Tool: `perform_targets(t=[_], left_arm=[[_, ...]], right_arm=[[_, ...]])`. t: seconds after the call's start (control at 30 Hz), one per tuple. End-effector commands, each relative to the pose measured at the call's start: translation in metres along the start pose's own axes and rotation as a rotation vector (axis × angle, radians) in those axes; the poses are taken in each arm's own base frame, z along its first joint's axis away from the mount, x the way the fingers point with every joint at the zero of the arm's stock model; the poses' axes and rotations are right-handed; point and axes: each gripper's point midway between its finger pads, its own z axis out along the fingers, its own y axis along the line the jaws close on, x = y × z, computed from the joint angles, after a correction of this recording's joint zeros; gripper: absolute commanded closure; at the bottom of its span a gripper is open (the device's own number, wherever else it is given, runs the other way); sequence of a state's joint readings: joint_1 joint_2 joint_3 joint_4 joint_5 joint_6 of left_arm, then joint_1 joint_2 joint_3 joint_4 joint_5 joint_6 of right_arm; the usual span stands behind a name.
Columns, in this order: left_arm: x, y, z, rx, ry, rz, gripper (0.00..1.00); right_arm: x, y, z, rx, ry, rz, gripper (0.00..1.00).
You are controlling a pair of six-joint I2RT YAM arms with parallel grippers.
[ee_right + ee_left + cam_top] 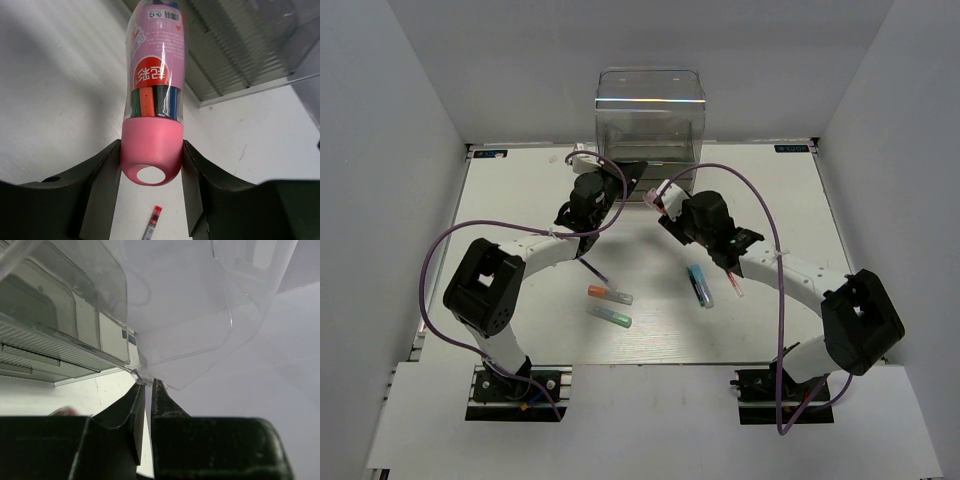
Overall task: Sort the stationery into containers
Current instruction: Place the stationery into the container
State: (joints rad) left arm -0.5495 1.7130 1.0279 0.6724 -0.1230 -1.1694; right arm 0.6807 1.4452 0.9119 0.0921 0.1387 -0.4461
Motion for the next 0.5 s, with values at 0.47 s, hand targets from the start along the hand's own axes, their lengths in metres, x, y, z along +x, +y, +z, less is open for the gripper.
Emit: perform_targets(t=[0.47], left_arm=[[-0.027, -0.055, -0.005, 0.119, -0.063, 0.017, 0.96]], right_arm=[[-0.105, -0.112, -0.009, 0.369, -0.232, -0.102, 1.0]])
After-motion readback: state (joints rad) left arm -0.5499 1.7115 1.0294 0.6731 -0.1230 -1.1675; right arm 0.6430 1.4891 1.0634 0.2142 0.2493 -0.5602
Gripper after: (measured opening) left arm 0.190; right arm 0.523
